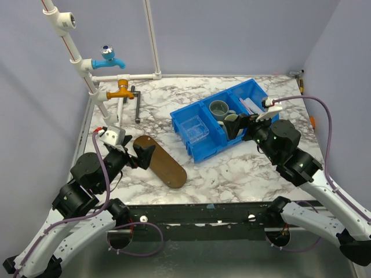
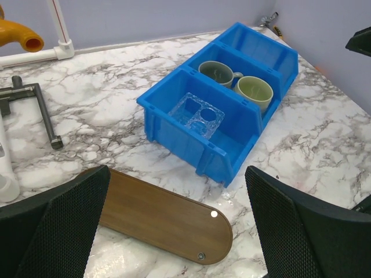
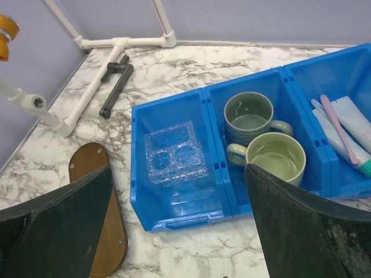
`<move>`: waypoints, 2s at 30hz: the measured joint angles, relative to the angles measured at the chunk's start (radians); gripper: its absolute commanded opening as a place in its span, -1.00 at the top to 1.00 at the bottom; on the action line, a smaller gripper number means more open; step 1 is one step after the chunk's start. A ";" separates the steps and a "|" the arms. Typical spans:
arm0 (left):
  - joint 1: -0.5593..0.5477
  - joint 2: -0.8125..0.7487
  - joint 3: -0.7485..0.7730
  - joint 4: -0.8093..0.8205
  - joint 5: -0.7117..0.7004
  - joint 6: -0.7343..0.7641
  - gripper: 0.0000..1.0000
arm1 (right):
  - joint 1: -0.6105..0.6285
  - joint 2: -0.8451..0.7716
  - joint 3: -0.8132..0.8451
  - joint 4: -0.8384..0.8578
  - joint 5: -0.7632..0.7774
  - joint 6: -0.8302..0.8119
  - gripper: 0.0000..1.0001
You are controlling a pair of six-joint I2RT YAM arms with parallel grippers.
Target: Prepare toiletry sets of a toothbrush and toothpaste on the tray
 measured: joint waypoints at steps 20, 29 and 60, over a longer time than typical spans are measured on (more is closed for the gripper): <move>0.000 -0.038 -0.020 0.000 -0.081 -0.009 -0.98 | 0.000 0.263 0.171 -0.125 -0.005 -0.040 -0.63; 0.000 -0.061 -0.028 0.000 -0.105 -0.013 -0.98 | 0.000 0.446 0.214 -0.156 0.011 -0.045 -0.46; 0.000 -0.161 -0.096 -0.052 0.029 -0.015 -0.98 | -0.146 0.792 0.329 -0.174 -0.141 -0.106 -0.17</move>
